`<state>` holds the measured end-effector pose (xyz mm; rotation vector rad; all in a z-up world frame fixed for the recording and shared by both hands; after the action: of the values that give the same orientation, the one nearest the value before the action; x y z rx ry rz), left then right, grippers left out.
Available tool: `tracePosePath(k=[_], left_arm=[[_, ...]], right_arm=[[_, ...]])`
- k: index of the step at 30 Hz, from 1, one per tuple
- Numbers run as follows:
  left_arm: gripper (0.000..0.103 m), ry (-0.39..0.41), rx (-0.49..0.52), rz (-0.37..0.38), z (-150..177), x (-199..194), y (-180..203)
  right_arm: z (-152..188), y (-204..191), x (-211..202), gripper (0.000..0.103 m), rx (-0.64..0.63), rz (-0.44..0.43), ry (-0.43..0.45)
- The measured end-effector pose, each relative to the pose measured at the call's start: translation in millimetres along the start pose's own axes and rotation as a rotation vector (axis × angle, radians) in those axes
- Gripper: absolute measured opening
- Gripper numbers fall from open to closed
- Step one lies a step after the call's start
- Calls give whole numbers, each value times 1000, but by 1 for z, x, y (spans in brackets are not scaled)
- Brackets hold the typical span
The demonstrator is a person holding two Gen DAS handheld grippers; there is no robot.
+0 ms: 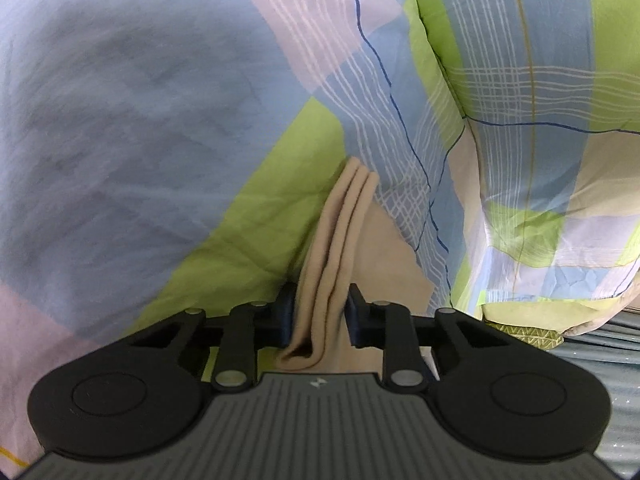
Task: Fold clothes
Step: 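Grasp the folded beige cloth with the right gripper while the left gripper grasps it too, then lift the beige cloth with both grippers and carry it to the chair stack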
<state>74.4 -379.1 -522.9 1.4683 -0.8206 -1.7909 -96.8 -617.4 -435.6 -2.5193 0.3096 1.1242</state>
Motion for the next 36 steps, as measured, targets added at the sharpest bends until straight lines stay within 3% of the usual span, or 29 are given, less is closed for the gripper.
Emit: tracePosePath(k=[1,3,5,9,15,17,20,28,36], left_arm=[[33,1,-4,-1,0,-1,-1],[33,2,-5,-3,0,0,-1],[33,0,0,-7,1,-4,-3],[33,-6,-7,-6,-1,-5,-5],[32,-24,10,-4,-2,-4,-6],[31,-28,43,-17,-2,-3,-3],[25,-23,133,-57,2,-4,8],[14,6,518,-227,33,-9,59],[14,-82,711,-206,108,-43,94]], right_arm=[[22,1,1,47,66,-39,-21],[28,27,16,47,287,-176,-86],[32,42,31,47,379,-207,-137],[31,49,54,48,437,-257,-205],[36,25,75,47,421,-350,-259],[36,22,77,34,401,-328,-268],[35,20,77,25,414,-290,-269],[38,-1,43,20,443,-172,-185],[69,-26,-51,20,524,-21,-89]])
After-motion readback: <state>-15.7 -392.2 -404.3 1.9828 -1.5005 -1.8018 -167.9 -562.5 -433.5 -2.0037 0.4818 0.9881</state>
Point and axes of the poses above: each gripper's, at about its wrist camera, not at the fingertips, and x roughly the way its jaws point, y to its right, z to its underside, the point moved 6 cm from there along x, roughly the way its jaws point, and after that the axes turned 8 degrees about z, right-handed, at the moved point
